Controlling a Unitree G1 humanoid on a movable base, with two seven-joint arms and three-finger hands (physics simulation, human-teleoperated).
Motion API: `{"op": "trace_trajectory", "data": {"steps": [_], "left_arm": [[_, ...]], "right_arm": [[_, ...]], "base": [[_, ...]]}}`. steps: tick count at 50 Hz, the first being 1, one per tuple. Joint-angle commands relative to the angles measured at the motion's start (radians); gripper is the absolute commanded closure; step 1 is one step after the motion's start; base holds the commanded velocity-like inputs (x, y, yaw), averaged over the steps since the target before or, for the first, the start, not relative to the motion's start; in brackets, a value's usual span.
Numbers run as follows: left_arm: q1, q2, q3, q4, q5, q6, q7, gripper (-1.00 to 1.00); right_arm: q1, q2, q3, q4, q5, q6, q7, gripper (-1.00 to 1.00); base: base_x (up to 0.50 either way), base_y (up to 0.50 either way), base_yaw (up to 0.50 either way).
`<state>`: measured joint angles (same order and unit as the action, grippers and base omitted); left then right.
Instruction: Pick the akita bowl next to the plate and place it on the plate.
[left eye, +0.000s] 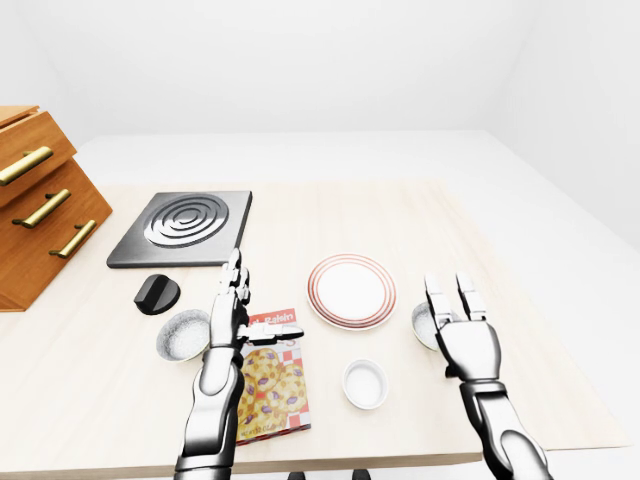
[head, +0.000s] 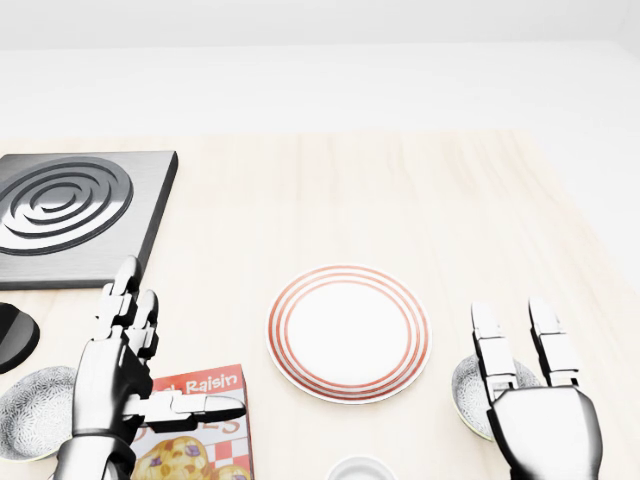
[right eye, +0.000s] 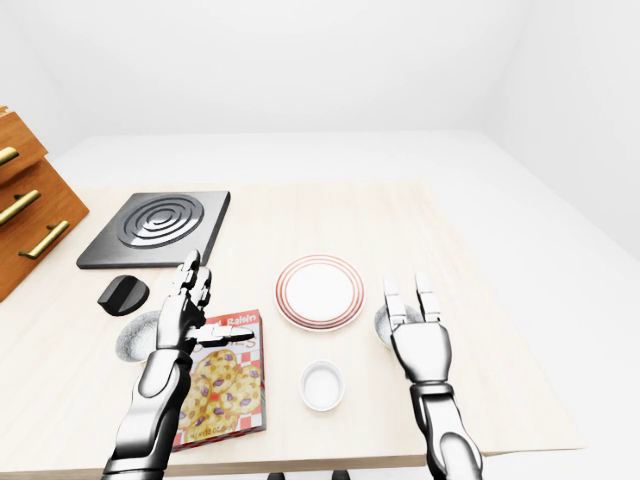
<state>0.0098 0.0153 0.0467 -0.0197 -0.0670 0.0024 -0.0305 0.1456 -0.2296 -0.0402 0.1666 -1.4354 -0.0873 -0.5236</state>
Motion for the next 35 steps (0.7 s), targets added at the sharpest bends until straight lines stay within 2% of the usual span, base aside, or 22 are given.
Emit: {"op": "trace_trajectory", "data": {"steps": [1,12,16,20,21,25,26,31,35], "left_arm": [[0.0,0.0,0.0,0.0,0.0,0.0,0.0,-1.0],[-0.003,0.0,0.002,0.009,-0.002,-0.005,-0.001,-1.0],[-0.001,0.0,-0.001,-0.009,-0.002,0.011,0.002,-1.0],[-0.002,0.0,0.0,-0.004,-0.001,0.006,0.001,-1.0],[0.002,-0.001,-0.002,-0.016,0.0,0.014,0.003,-1.0],[0.003,-0.001,-0.002,-0.017,-0.001,0.014,0.003,-1.0],[0.003,-0.001,-0.001,-0.001,-0.001,-0.002,0.0,-1.0],[0.005,-0.001,-0.002,-0.015,-0.001,0.009,0.001,-1.0],[0.003,-0.001,0.0,0.008,-0.001,-0.011,-0.002,-1.0]], "right_arm": [[-0.03,-0.009,0.021,0.178,0.007,0.0,0.0,-1.0],[-0.038,-0.016,0.046,0.224,0.017,0.0,0.0,-1.0],[-0.034,-0.015,0.051,0.222,0.02,0.0,0.0,-1.0],[-0.033,-0.016,0.053,0.223,0.021,0.0,0.0,-1.0],[-0.022,-0.009,0.057,0.212,0.018,0.0,0.0,-1.0],[-0.017,-0.008,0.059,0.212,0.02,0.0,0.0,-1.0],[-0.011,-0.005,0.063,0.207,0.017,0.0,0.0,-1.0],[-0.019,-0.005,0.07,0.23,0.014,0.0,0.0,-1.0],[-0.025,-0.006,0.076,0.249,0.016,0.0,0.0,-1.0]], "base": [[0.0,0.0,0.0],[0.0,0.0,0.0],[0.0,0.0,0.0],[0.0,0.0,0.0],[0.0,0.0,0.0],[0.0,0.0,0.0],[0.0,0.0,0.0],[0.0,0.0,0.0],[0.0,0.0,0.0]]}}
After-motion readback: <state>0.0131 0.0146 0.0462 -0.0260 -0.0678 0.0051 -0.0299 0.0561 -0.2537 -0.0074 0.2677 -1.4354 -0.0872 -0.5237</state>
